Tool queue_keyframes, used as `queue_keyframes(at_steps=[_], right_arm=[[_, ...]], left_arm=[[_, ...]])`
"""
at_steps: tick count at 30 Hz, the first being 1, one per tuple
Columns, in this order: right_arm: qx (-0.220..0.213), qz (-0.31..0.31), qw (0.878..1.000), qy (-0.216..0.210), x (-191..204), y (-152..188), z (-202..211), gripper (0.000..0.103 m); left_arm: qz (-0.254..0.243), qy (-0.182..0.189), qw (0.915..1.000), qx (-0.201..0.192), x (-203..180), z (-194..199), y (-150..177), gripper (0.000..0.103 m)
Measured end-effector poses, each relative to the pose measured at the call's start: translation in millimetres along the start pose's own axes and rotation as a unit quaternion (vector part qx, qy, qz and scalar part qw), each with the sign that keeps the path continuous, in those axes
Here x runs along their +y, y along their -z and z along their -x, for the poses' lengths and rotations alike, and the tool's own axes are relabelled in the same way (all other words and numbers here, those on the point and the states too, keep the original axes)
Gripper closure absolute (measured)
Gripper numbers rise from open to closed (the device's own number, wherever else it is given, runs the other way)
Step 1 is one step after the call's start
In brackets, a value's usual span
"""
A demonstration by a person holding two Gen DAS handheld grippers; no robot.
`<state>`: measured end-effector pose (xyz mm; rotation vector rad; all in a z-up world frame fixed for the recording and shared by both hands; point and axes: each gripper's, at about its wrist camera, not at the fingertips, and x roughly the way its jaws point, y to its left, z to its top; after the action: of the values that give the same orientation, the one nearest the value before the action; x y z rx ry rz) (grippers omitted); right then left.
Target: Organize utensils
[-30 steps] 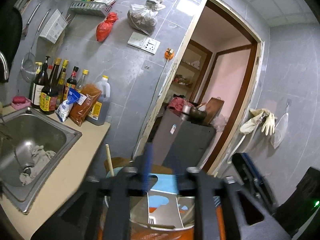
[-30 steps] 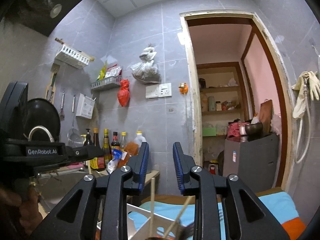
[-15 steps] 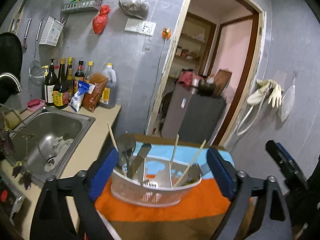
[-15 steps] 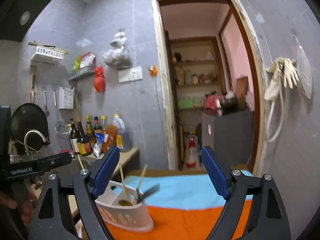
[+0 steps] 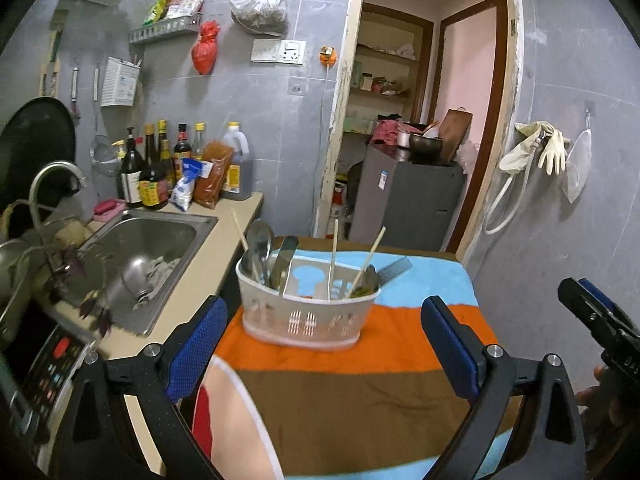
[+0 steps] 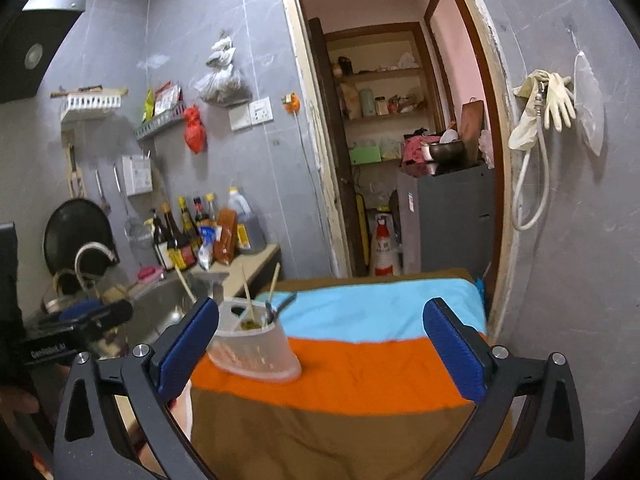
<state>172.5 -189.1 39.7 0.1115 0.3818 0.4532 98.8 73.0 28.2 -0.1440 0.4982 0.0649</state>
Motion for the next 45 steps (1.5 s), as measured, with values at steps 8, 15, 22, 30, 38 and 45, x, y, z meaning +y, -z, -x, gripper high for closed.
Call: queue_keyframes(at_steps=[8, 15, 22, 30, 38, 45], right_arm=[[0.003, 0.018, 1.000, 0.004, -6.1, 16.8, 53.8, 0.000], [0.007, 0.025, 1.000, 0.011, -6.3, 34.3, 84.9, 0.000], [0.015, 0.034, 0.999, 0.016, -2.5, 47.5, 100.9, 0.000], [0.027, 0.019, 0.999, 0.025, -7.0, 55.6, 104.7, 0.000], [0.028, 0.018, 0.999, 0.027, -8.4, 56.6, 106.1, 0.000], [0.029, 0.015, 0.999, 0.026, -9.1, 57.6, 106.8, 0.000]], left_arm=[[-0.020, -0.035, 0.9992, 0.001, -17.1, 45.3, 38.3, 0.008], [-0.014, -0.032, 0.9994, -0.002, -21.5, 68.2, 67.2, 0.008], [-0.011, -0.017, 0.9997, -0.017, -27.9, 84.5, 76.7, 0.008], [-0.018, -0.011, 0.9996, -0.020, -33.8, 90.6, 80.7, 0.008], [-0.013, -0.009, 0.9995, -0.028, -30.7, 94.9, 79.5, 0.008], [-0.010, -0.009, 0.9996, -0.026, -29.5, 97.3, 79.6, 0.008]])
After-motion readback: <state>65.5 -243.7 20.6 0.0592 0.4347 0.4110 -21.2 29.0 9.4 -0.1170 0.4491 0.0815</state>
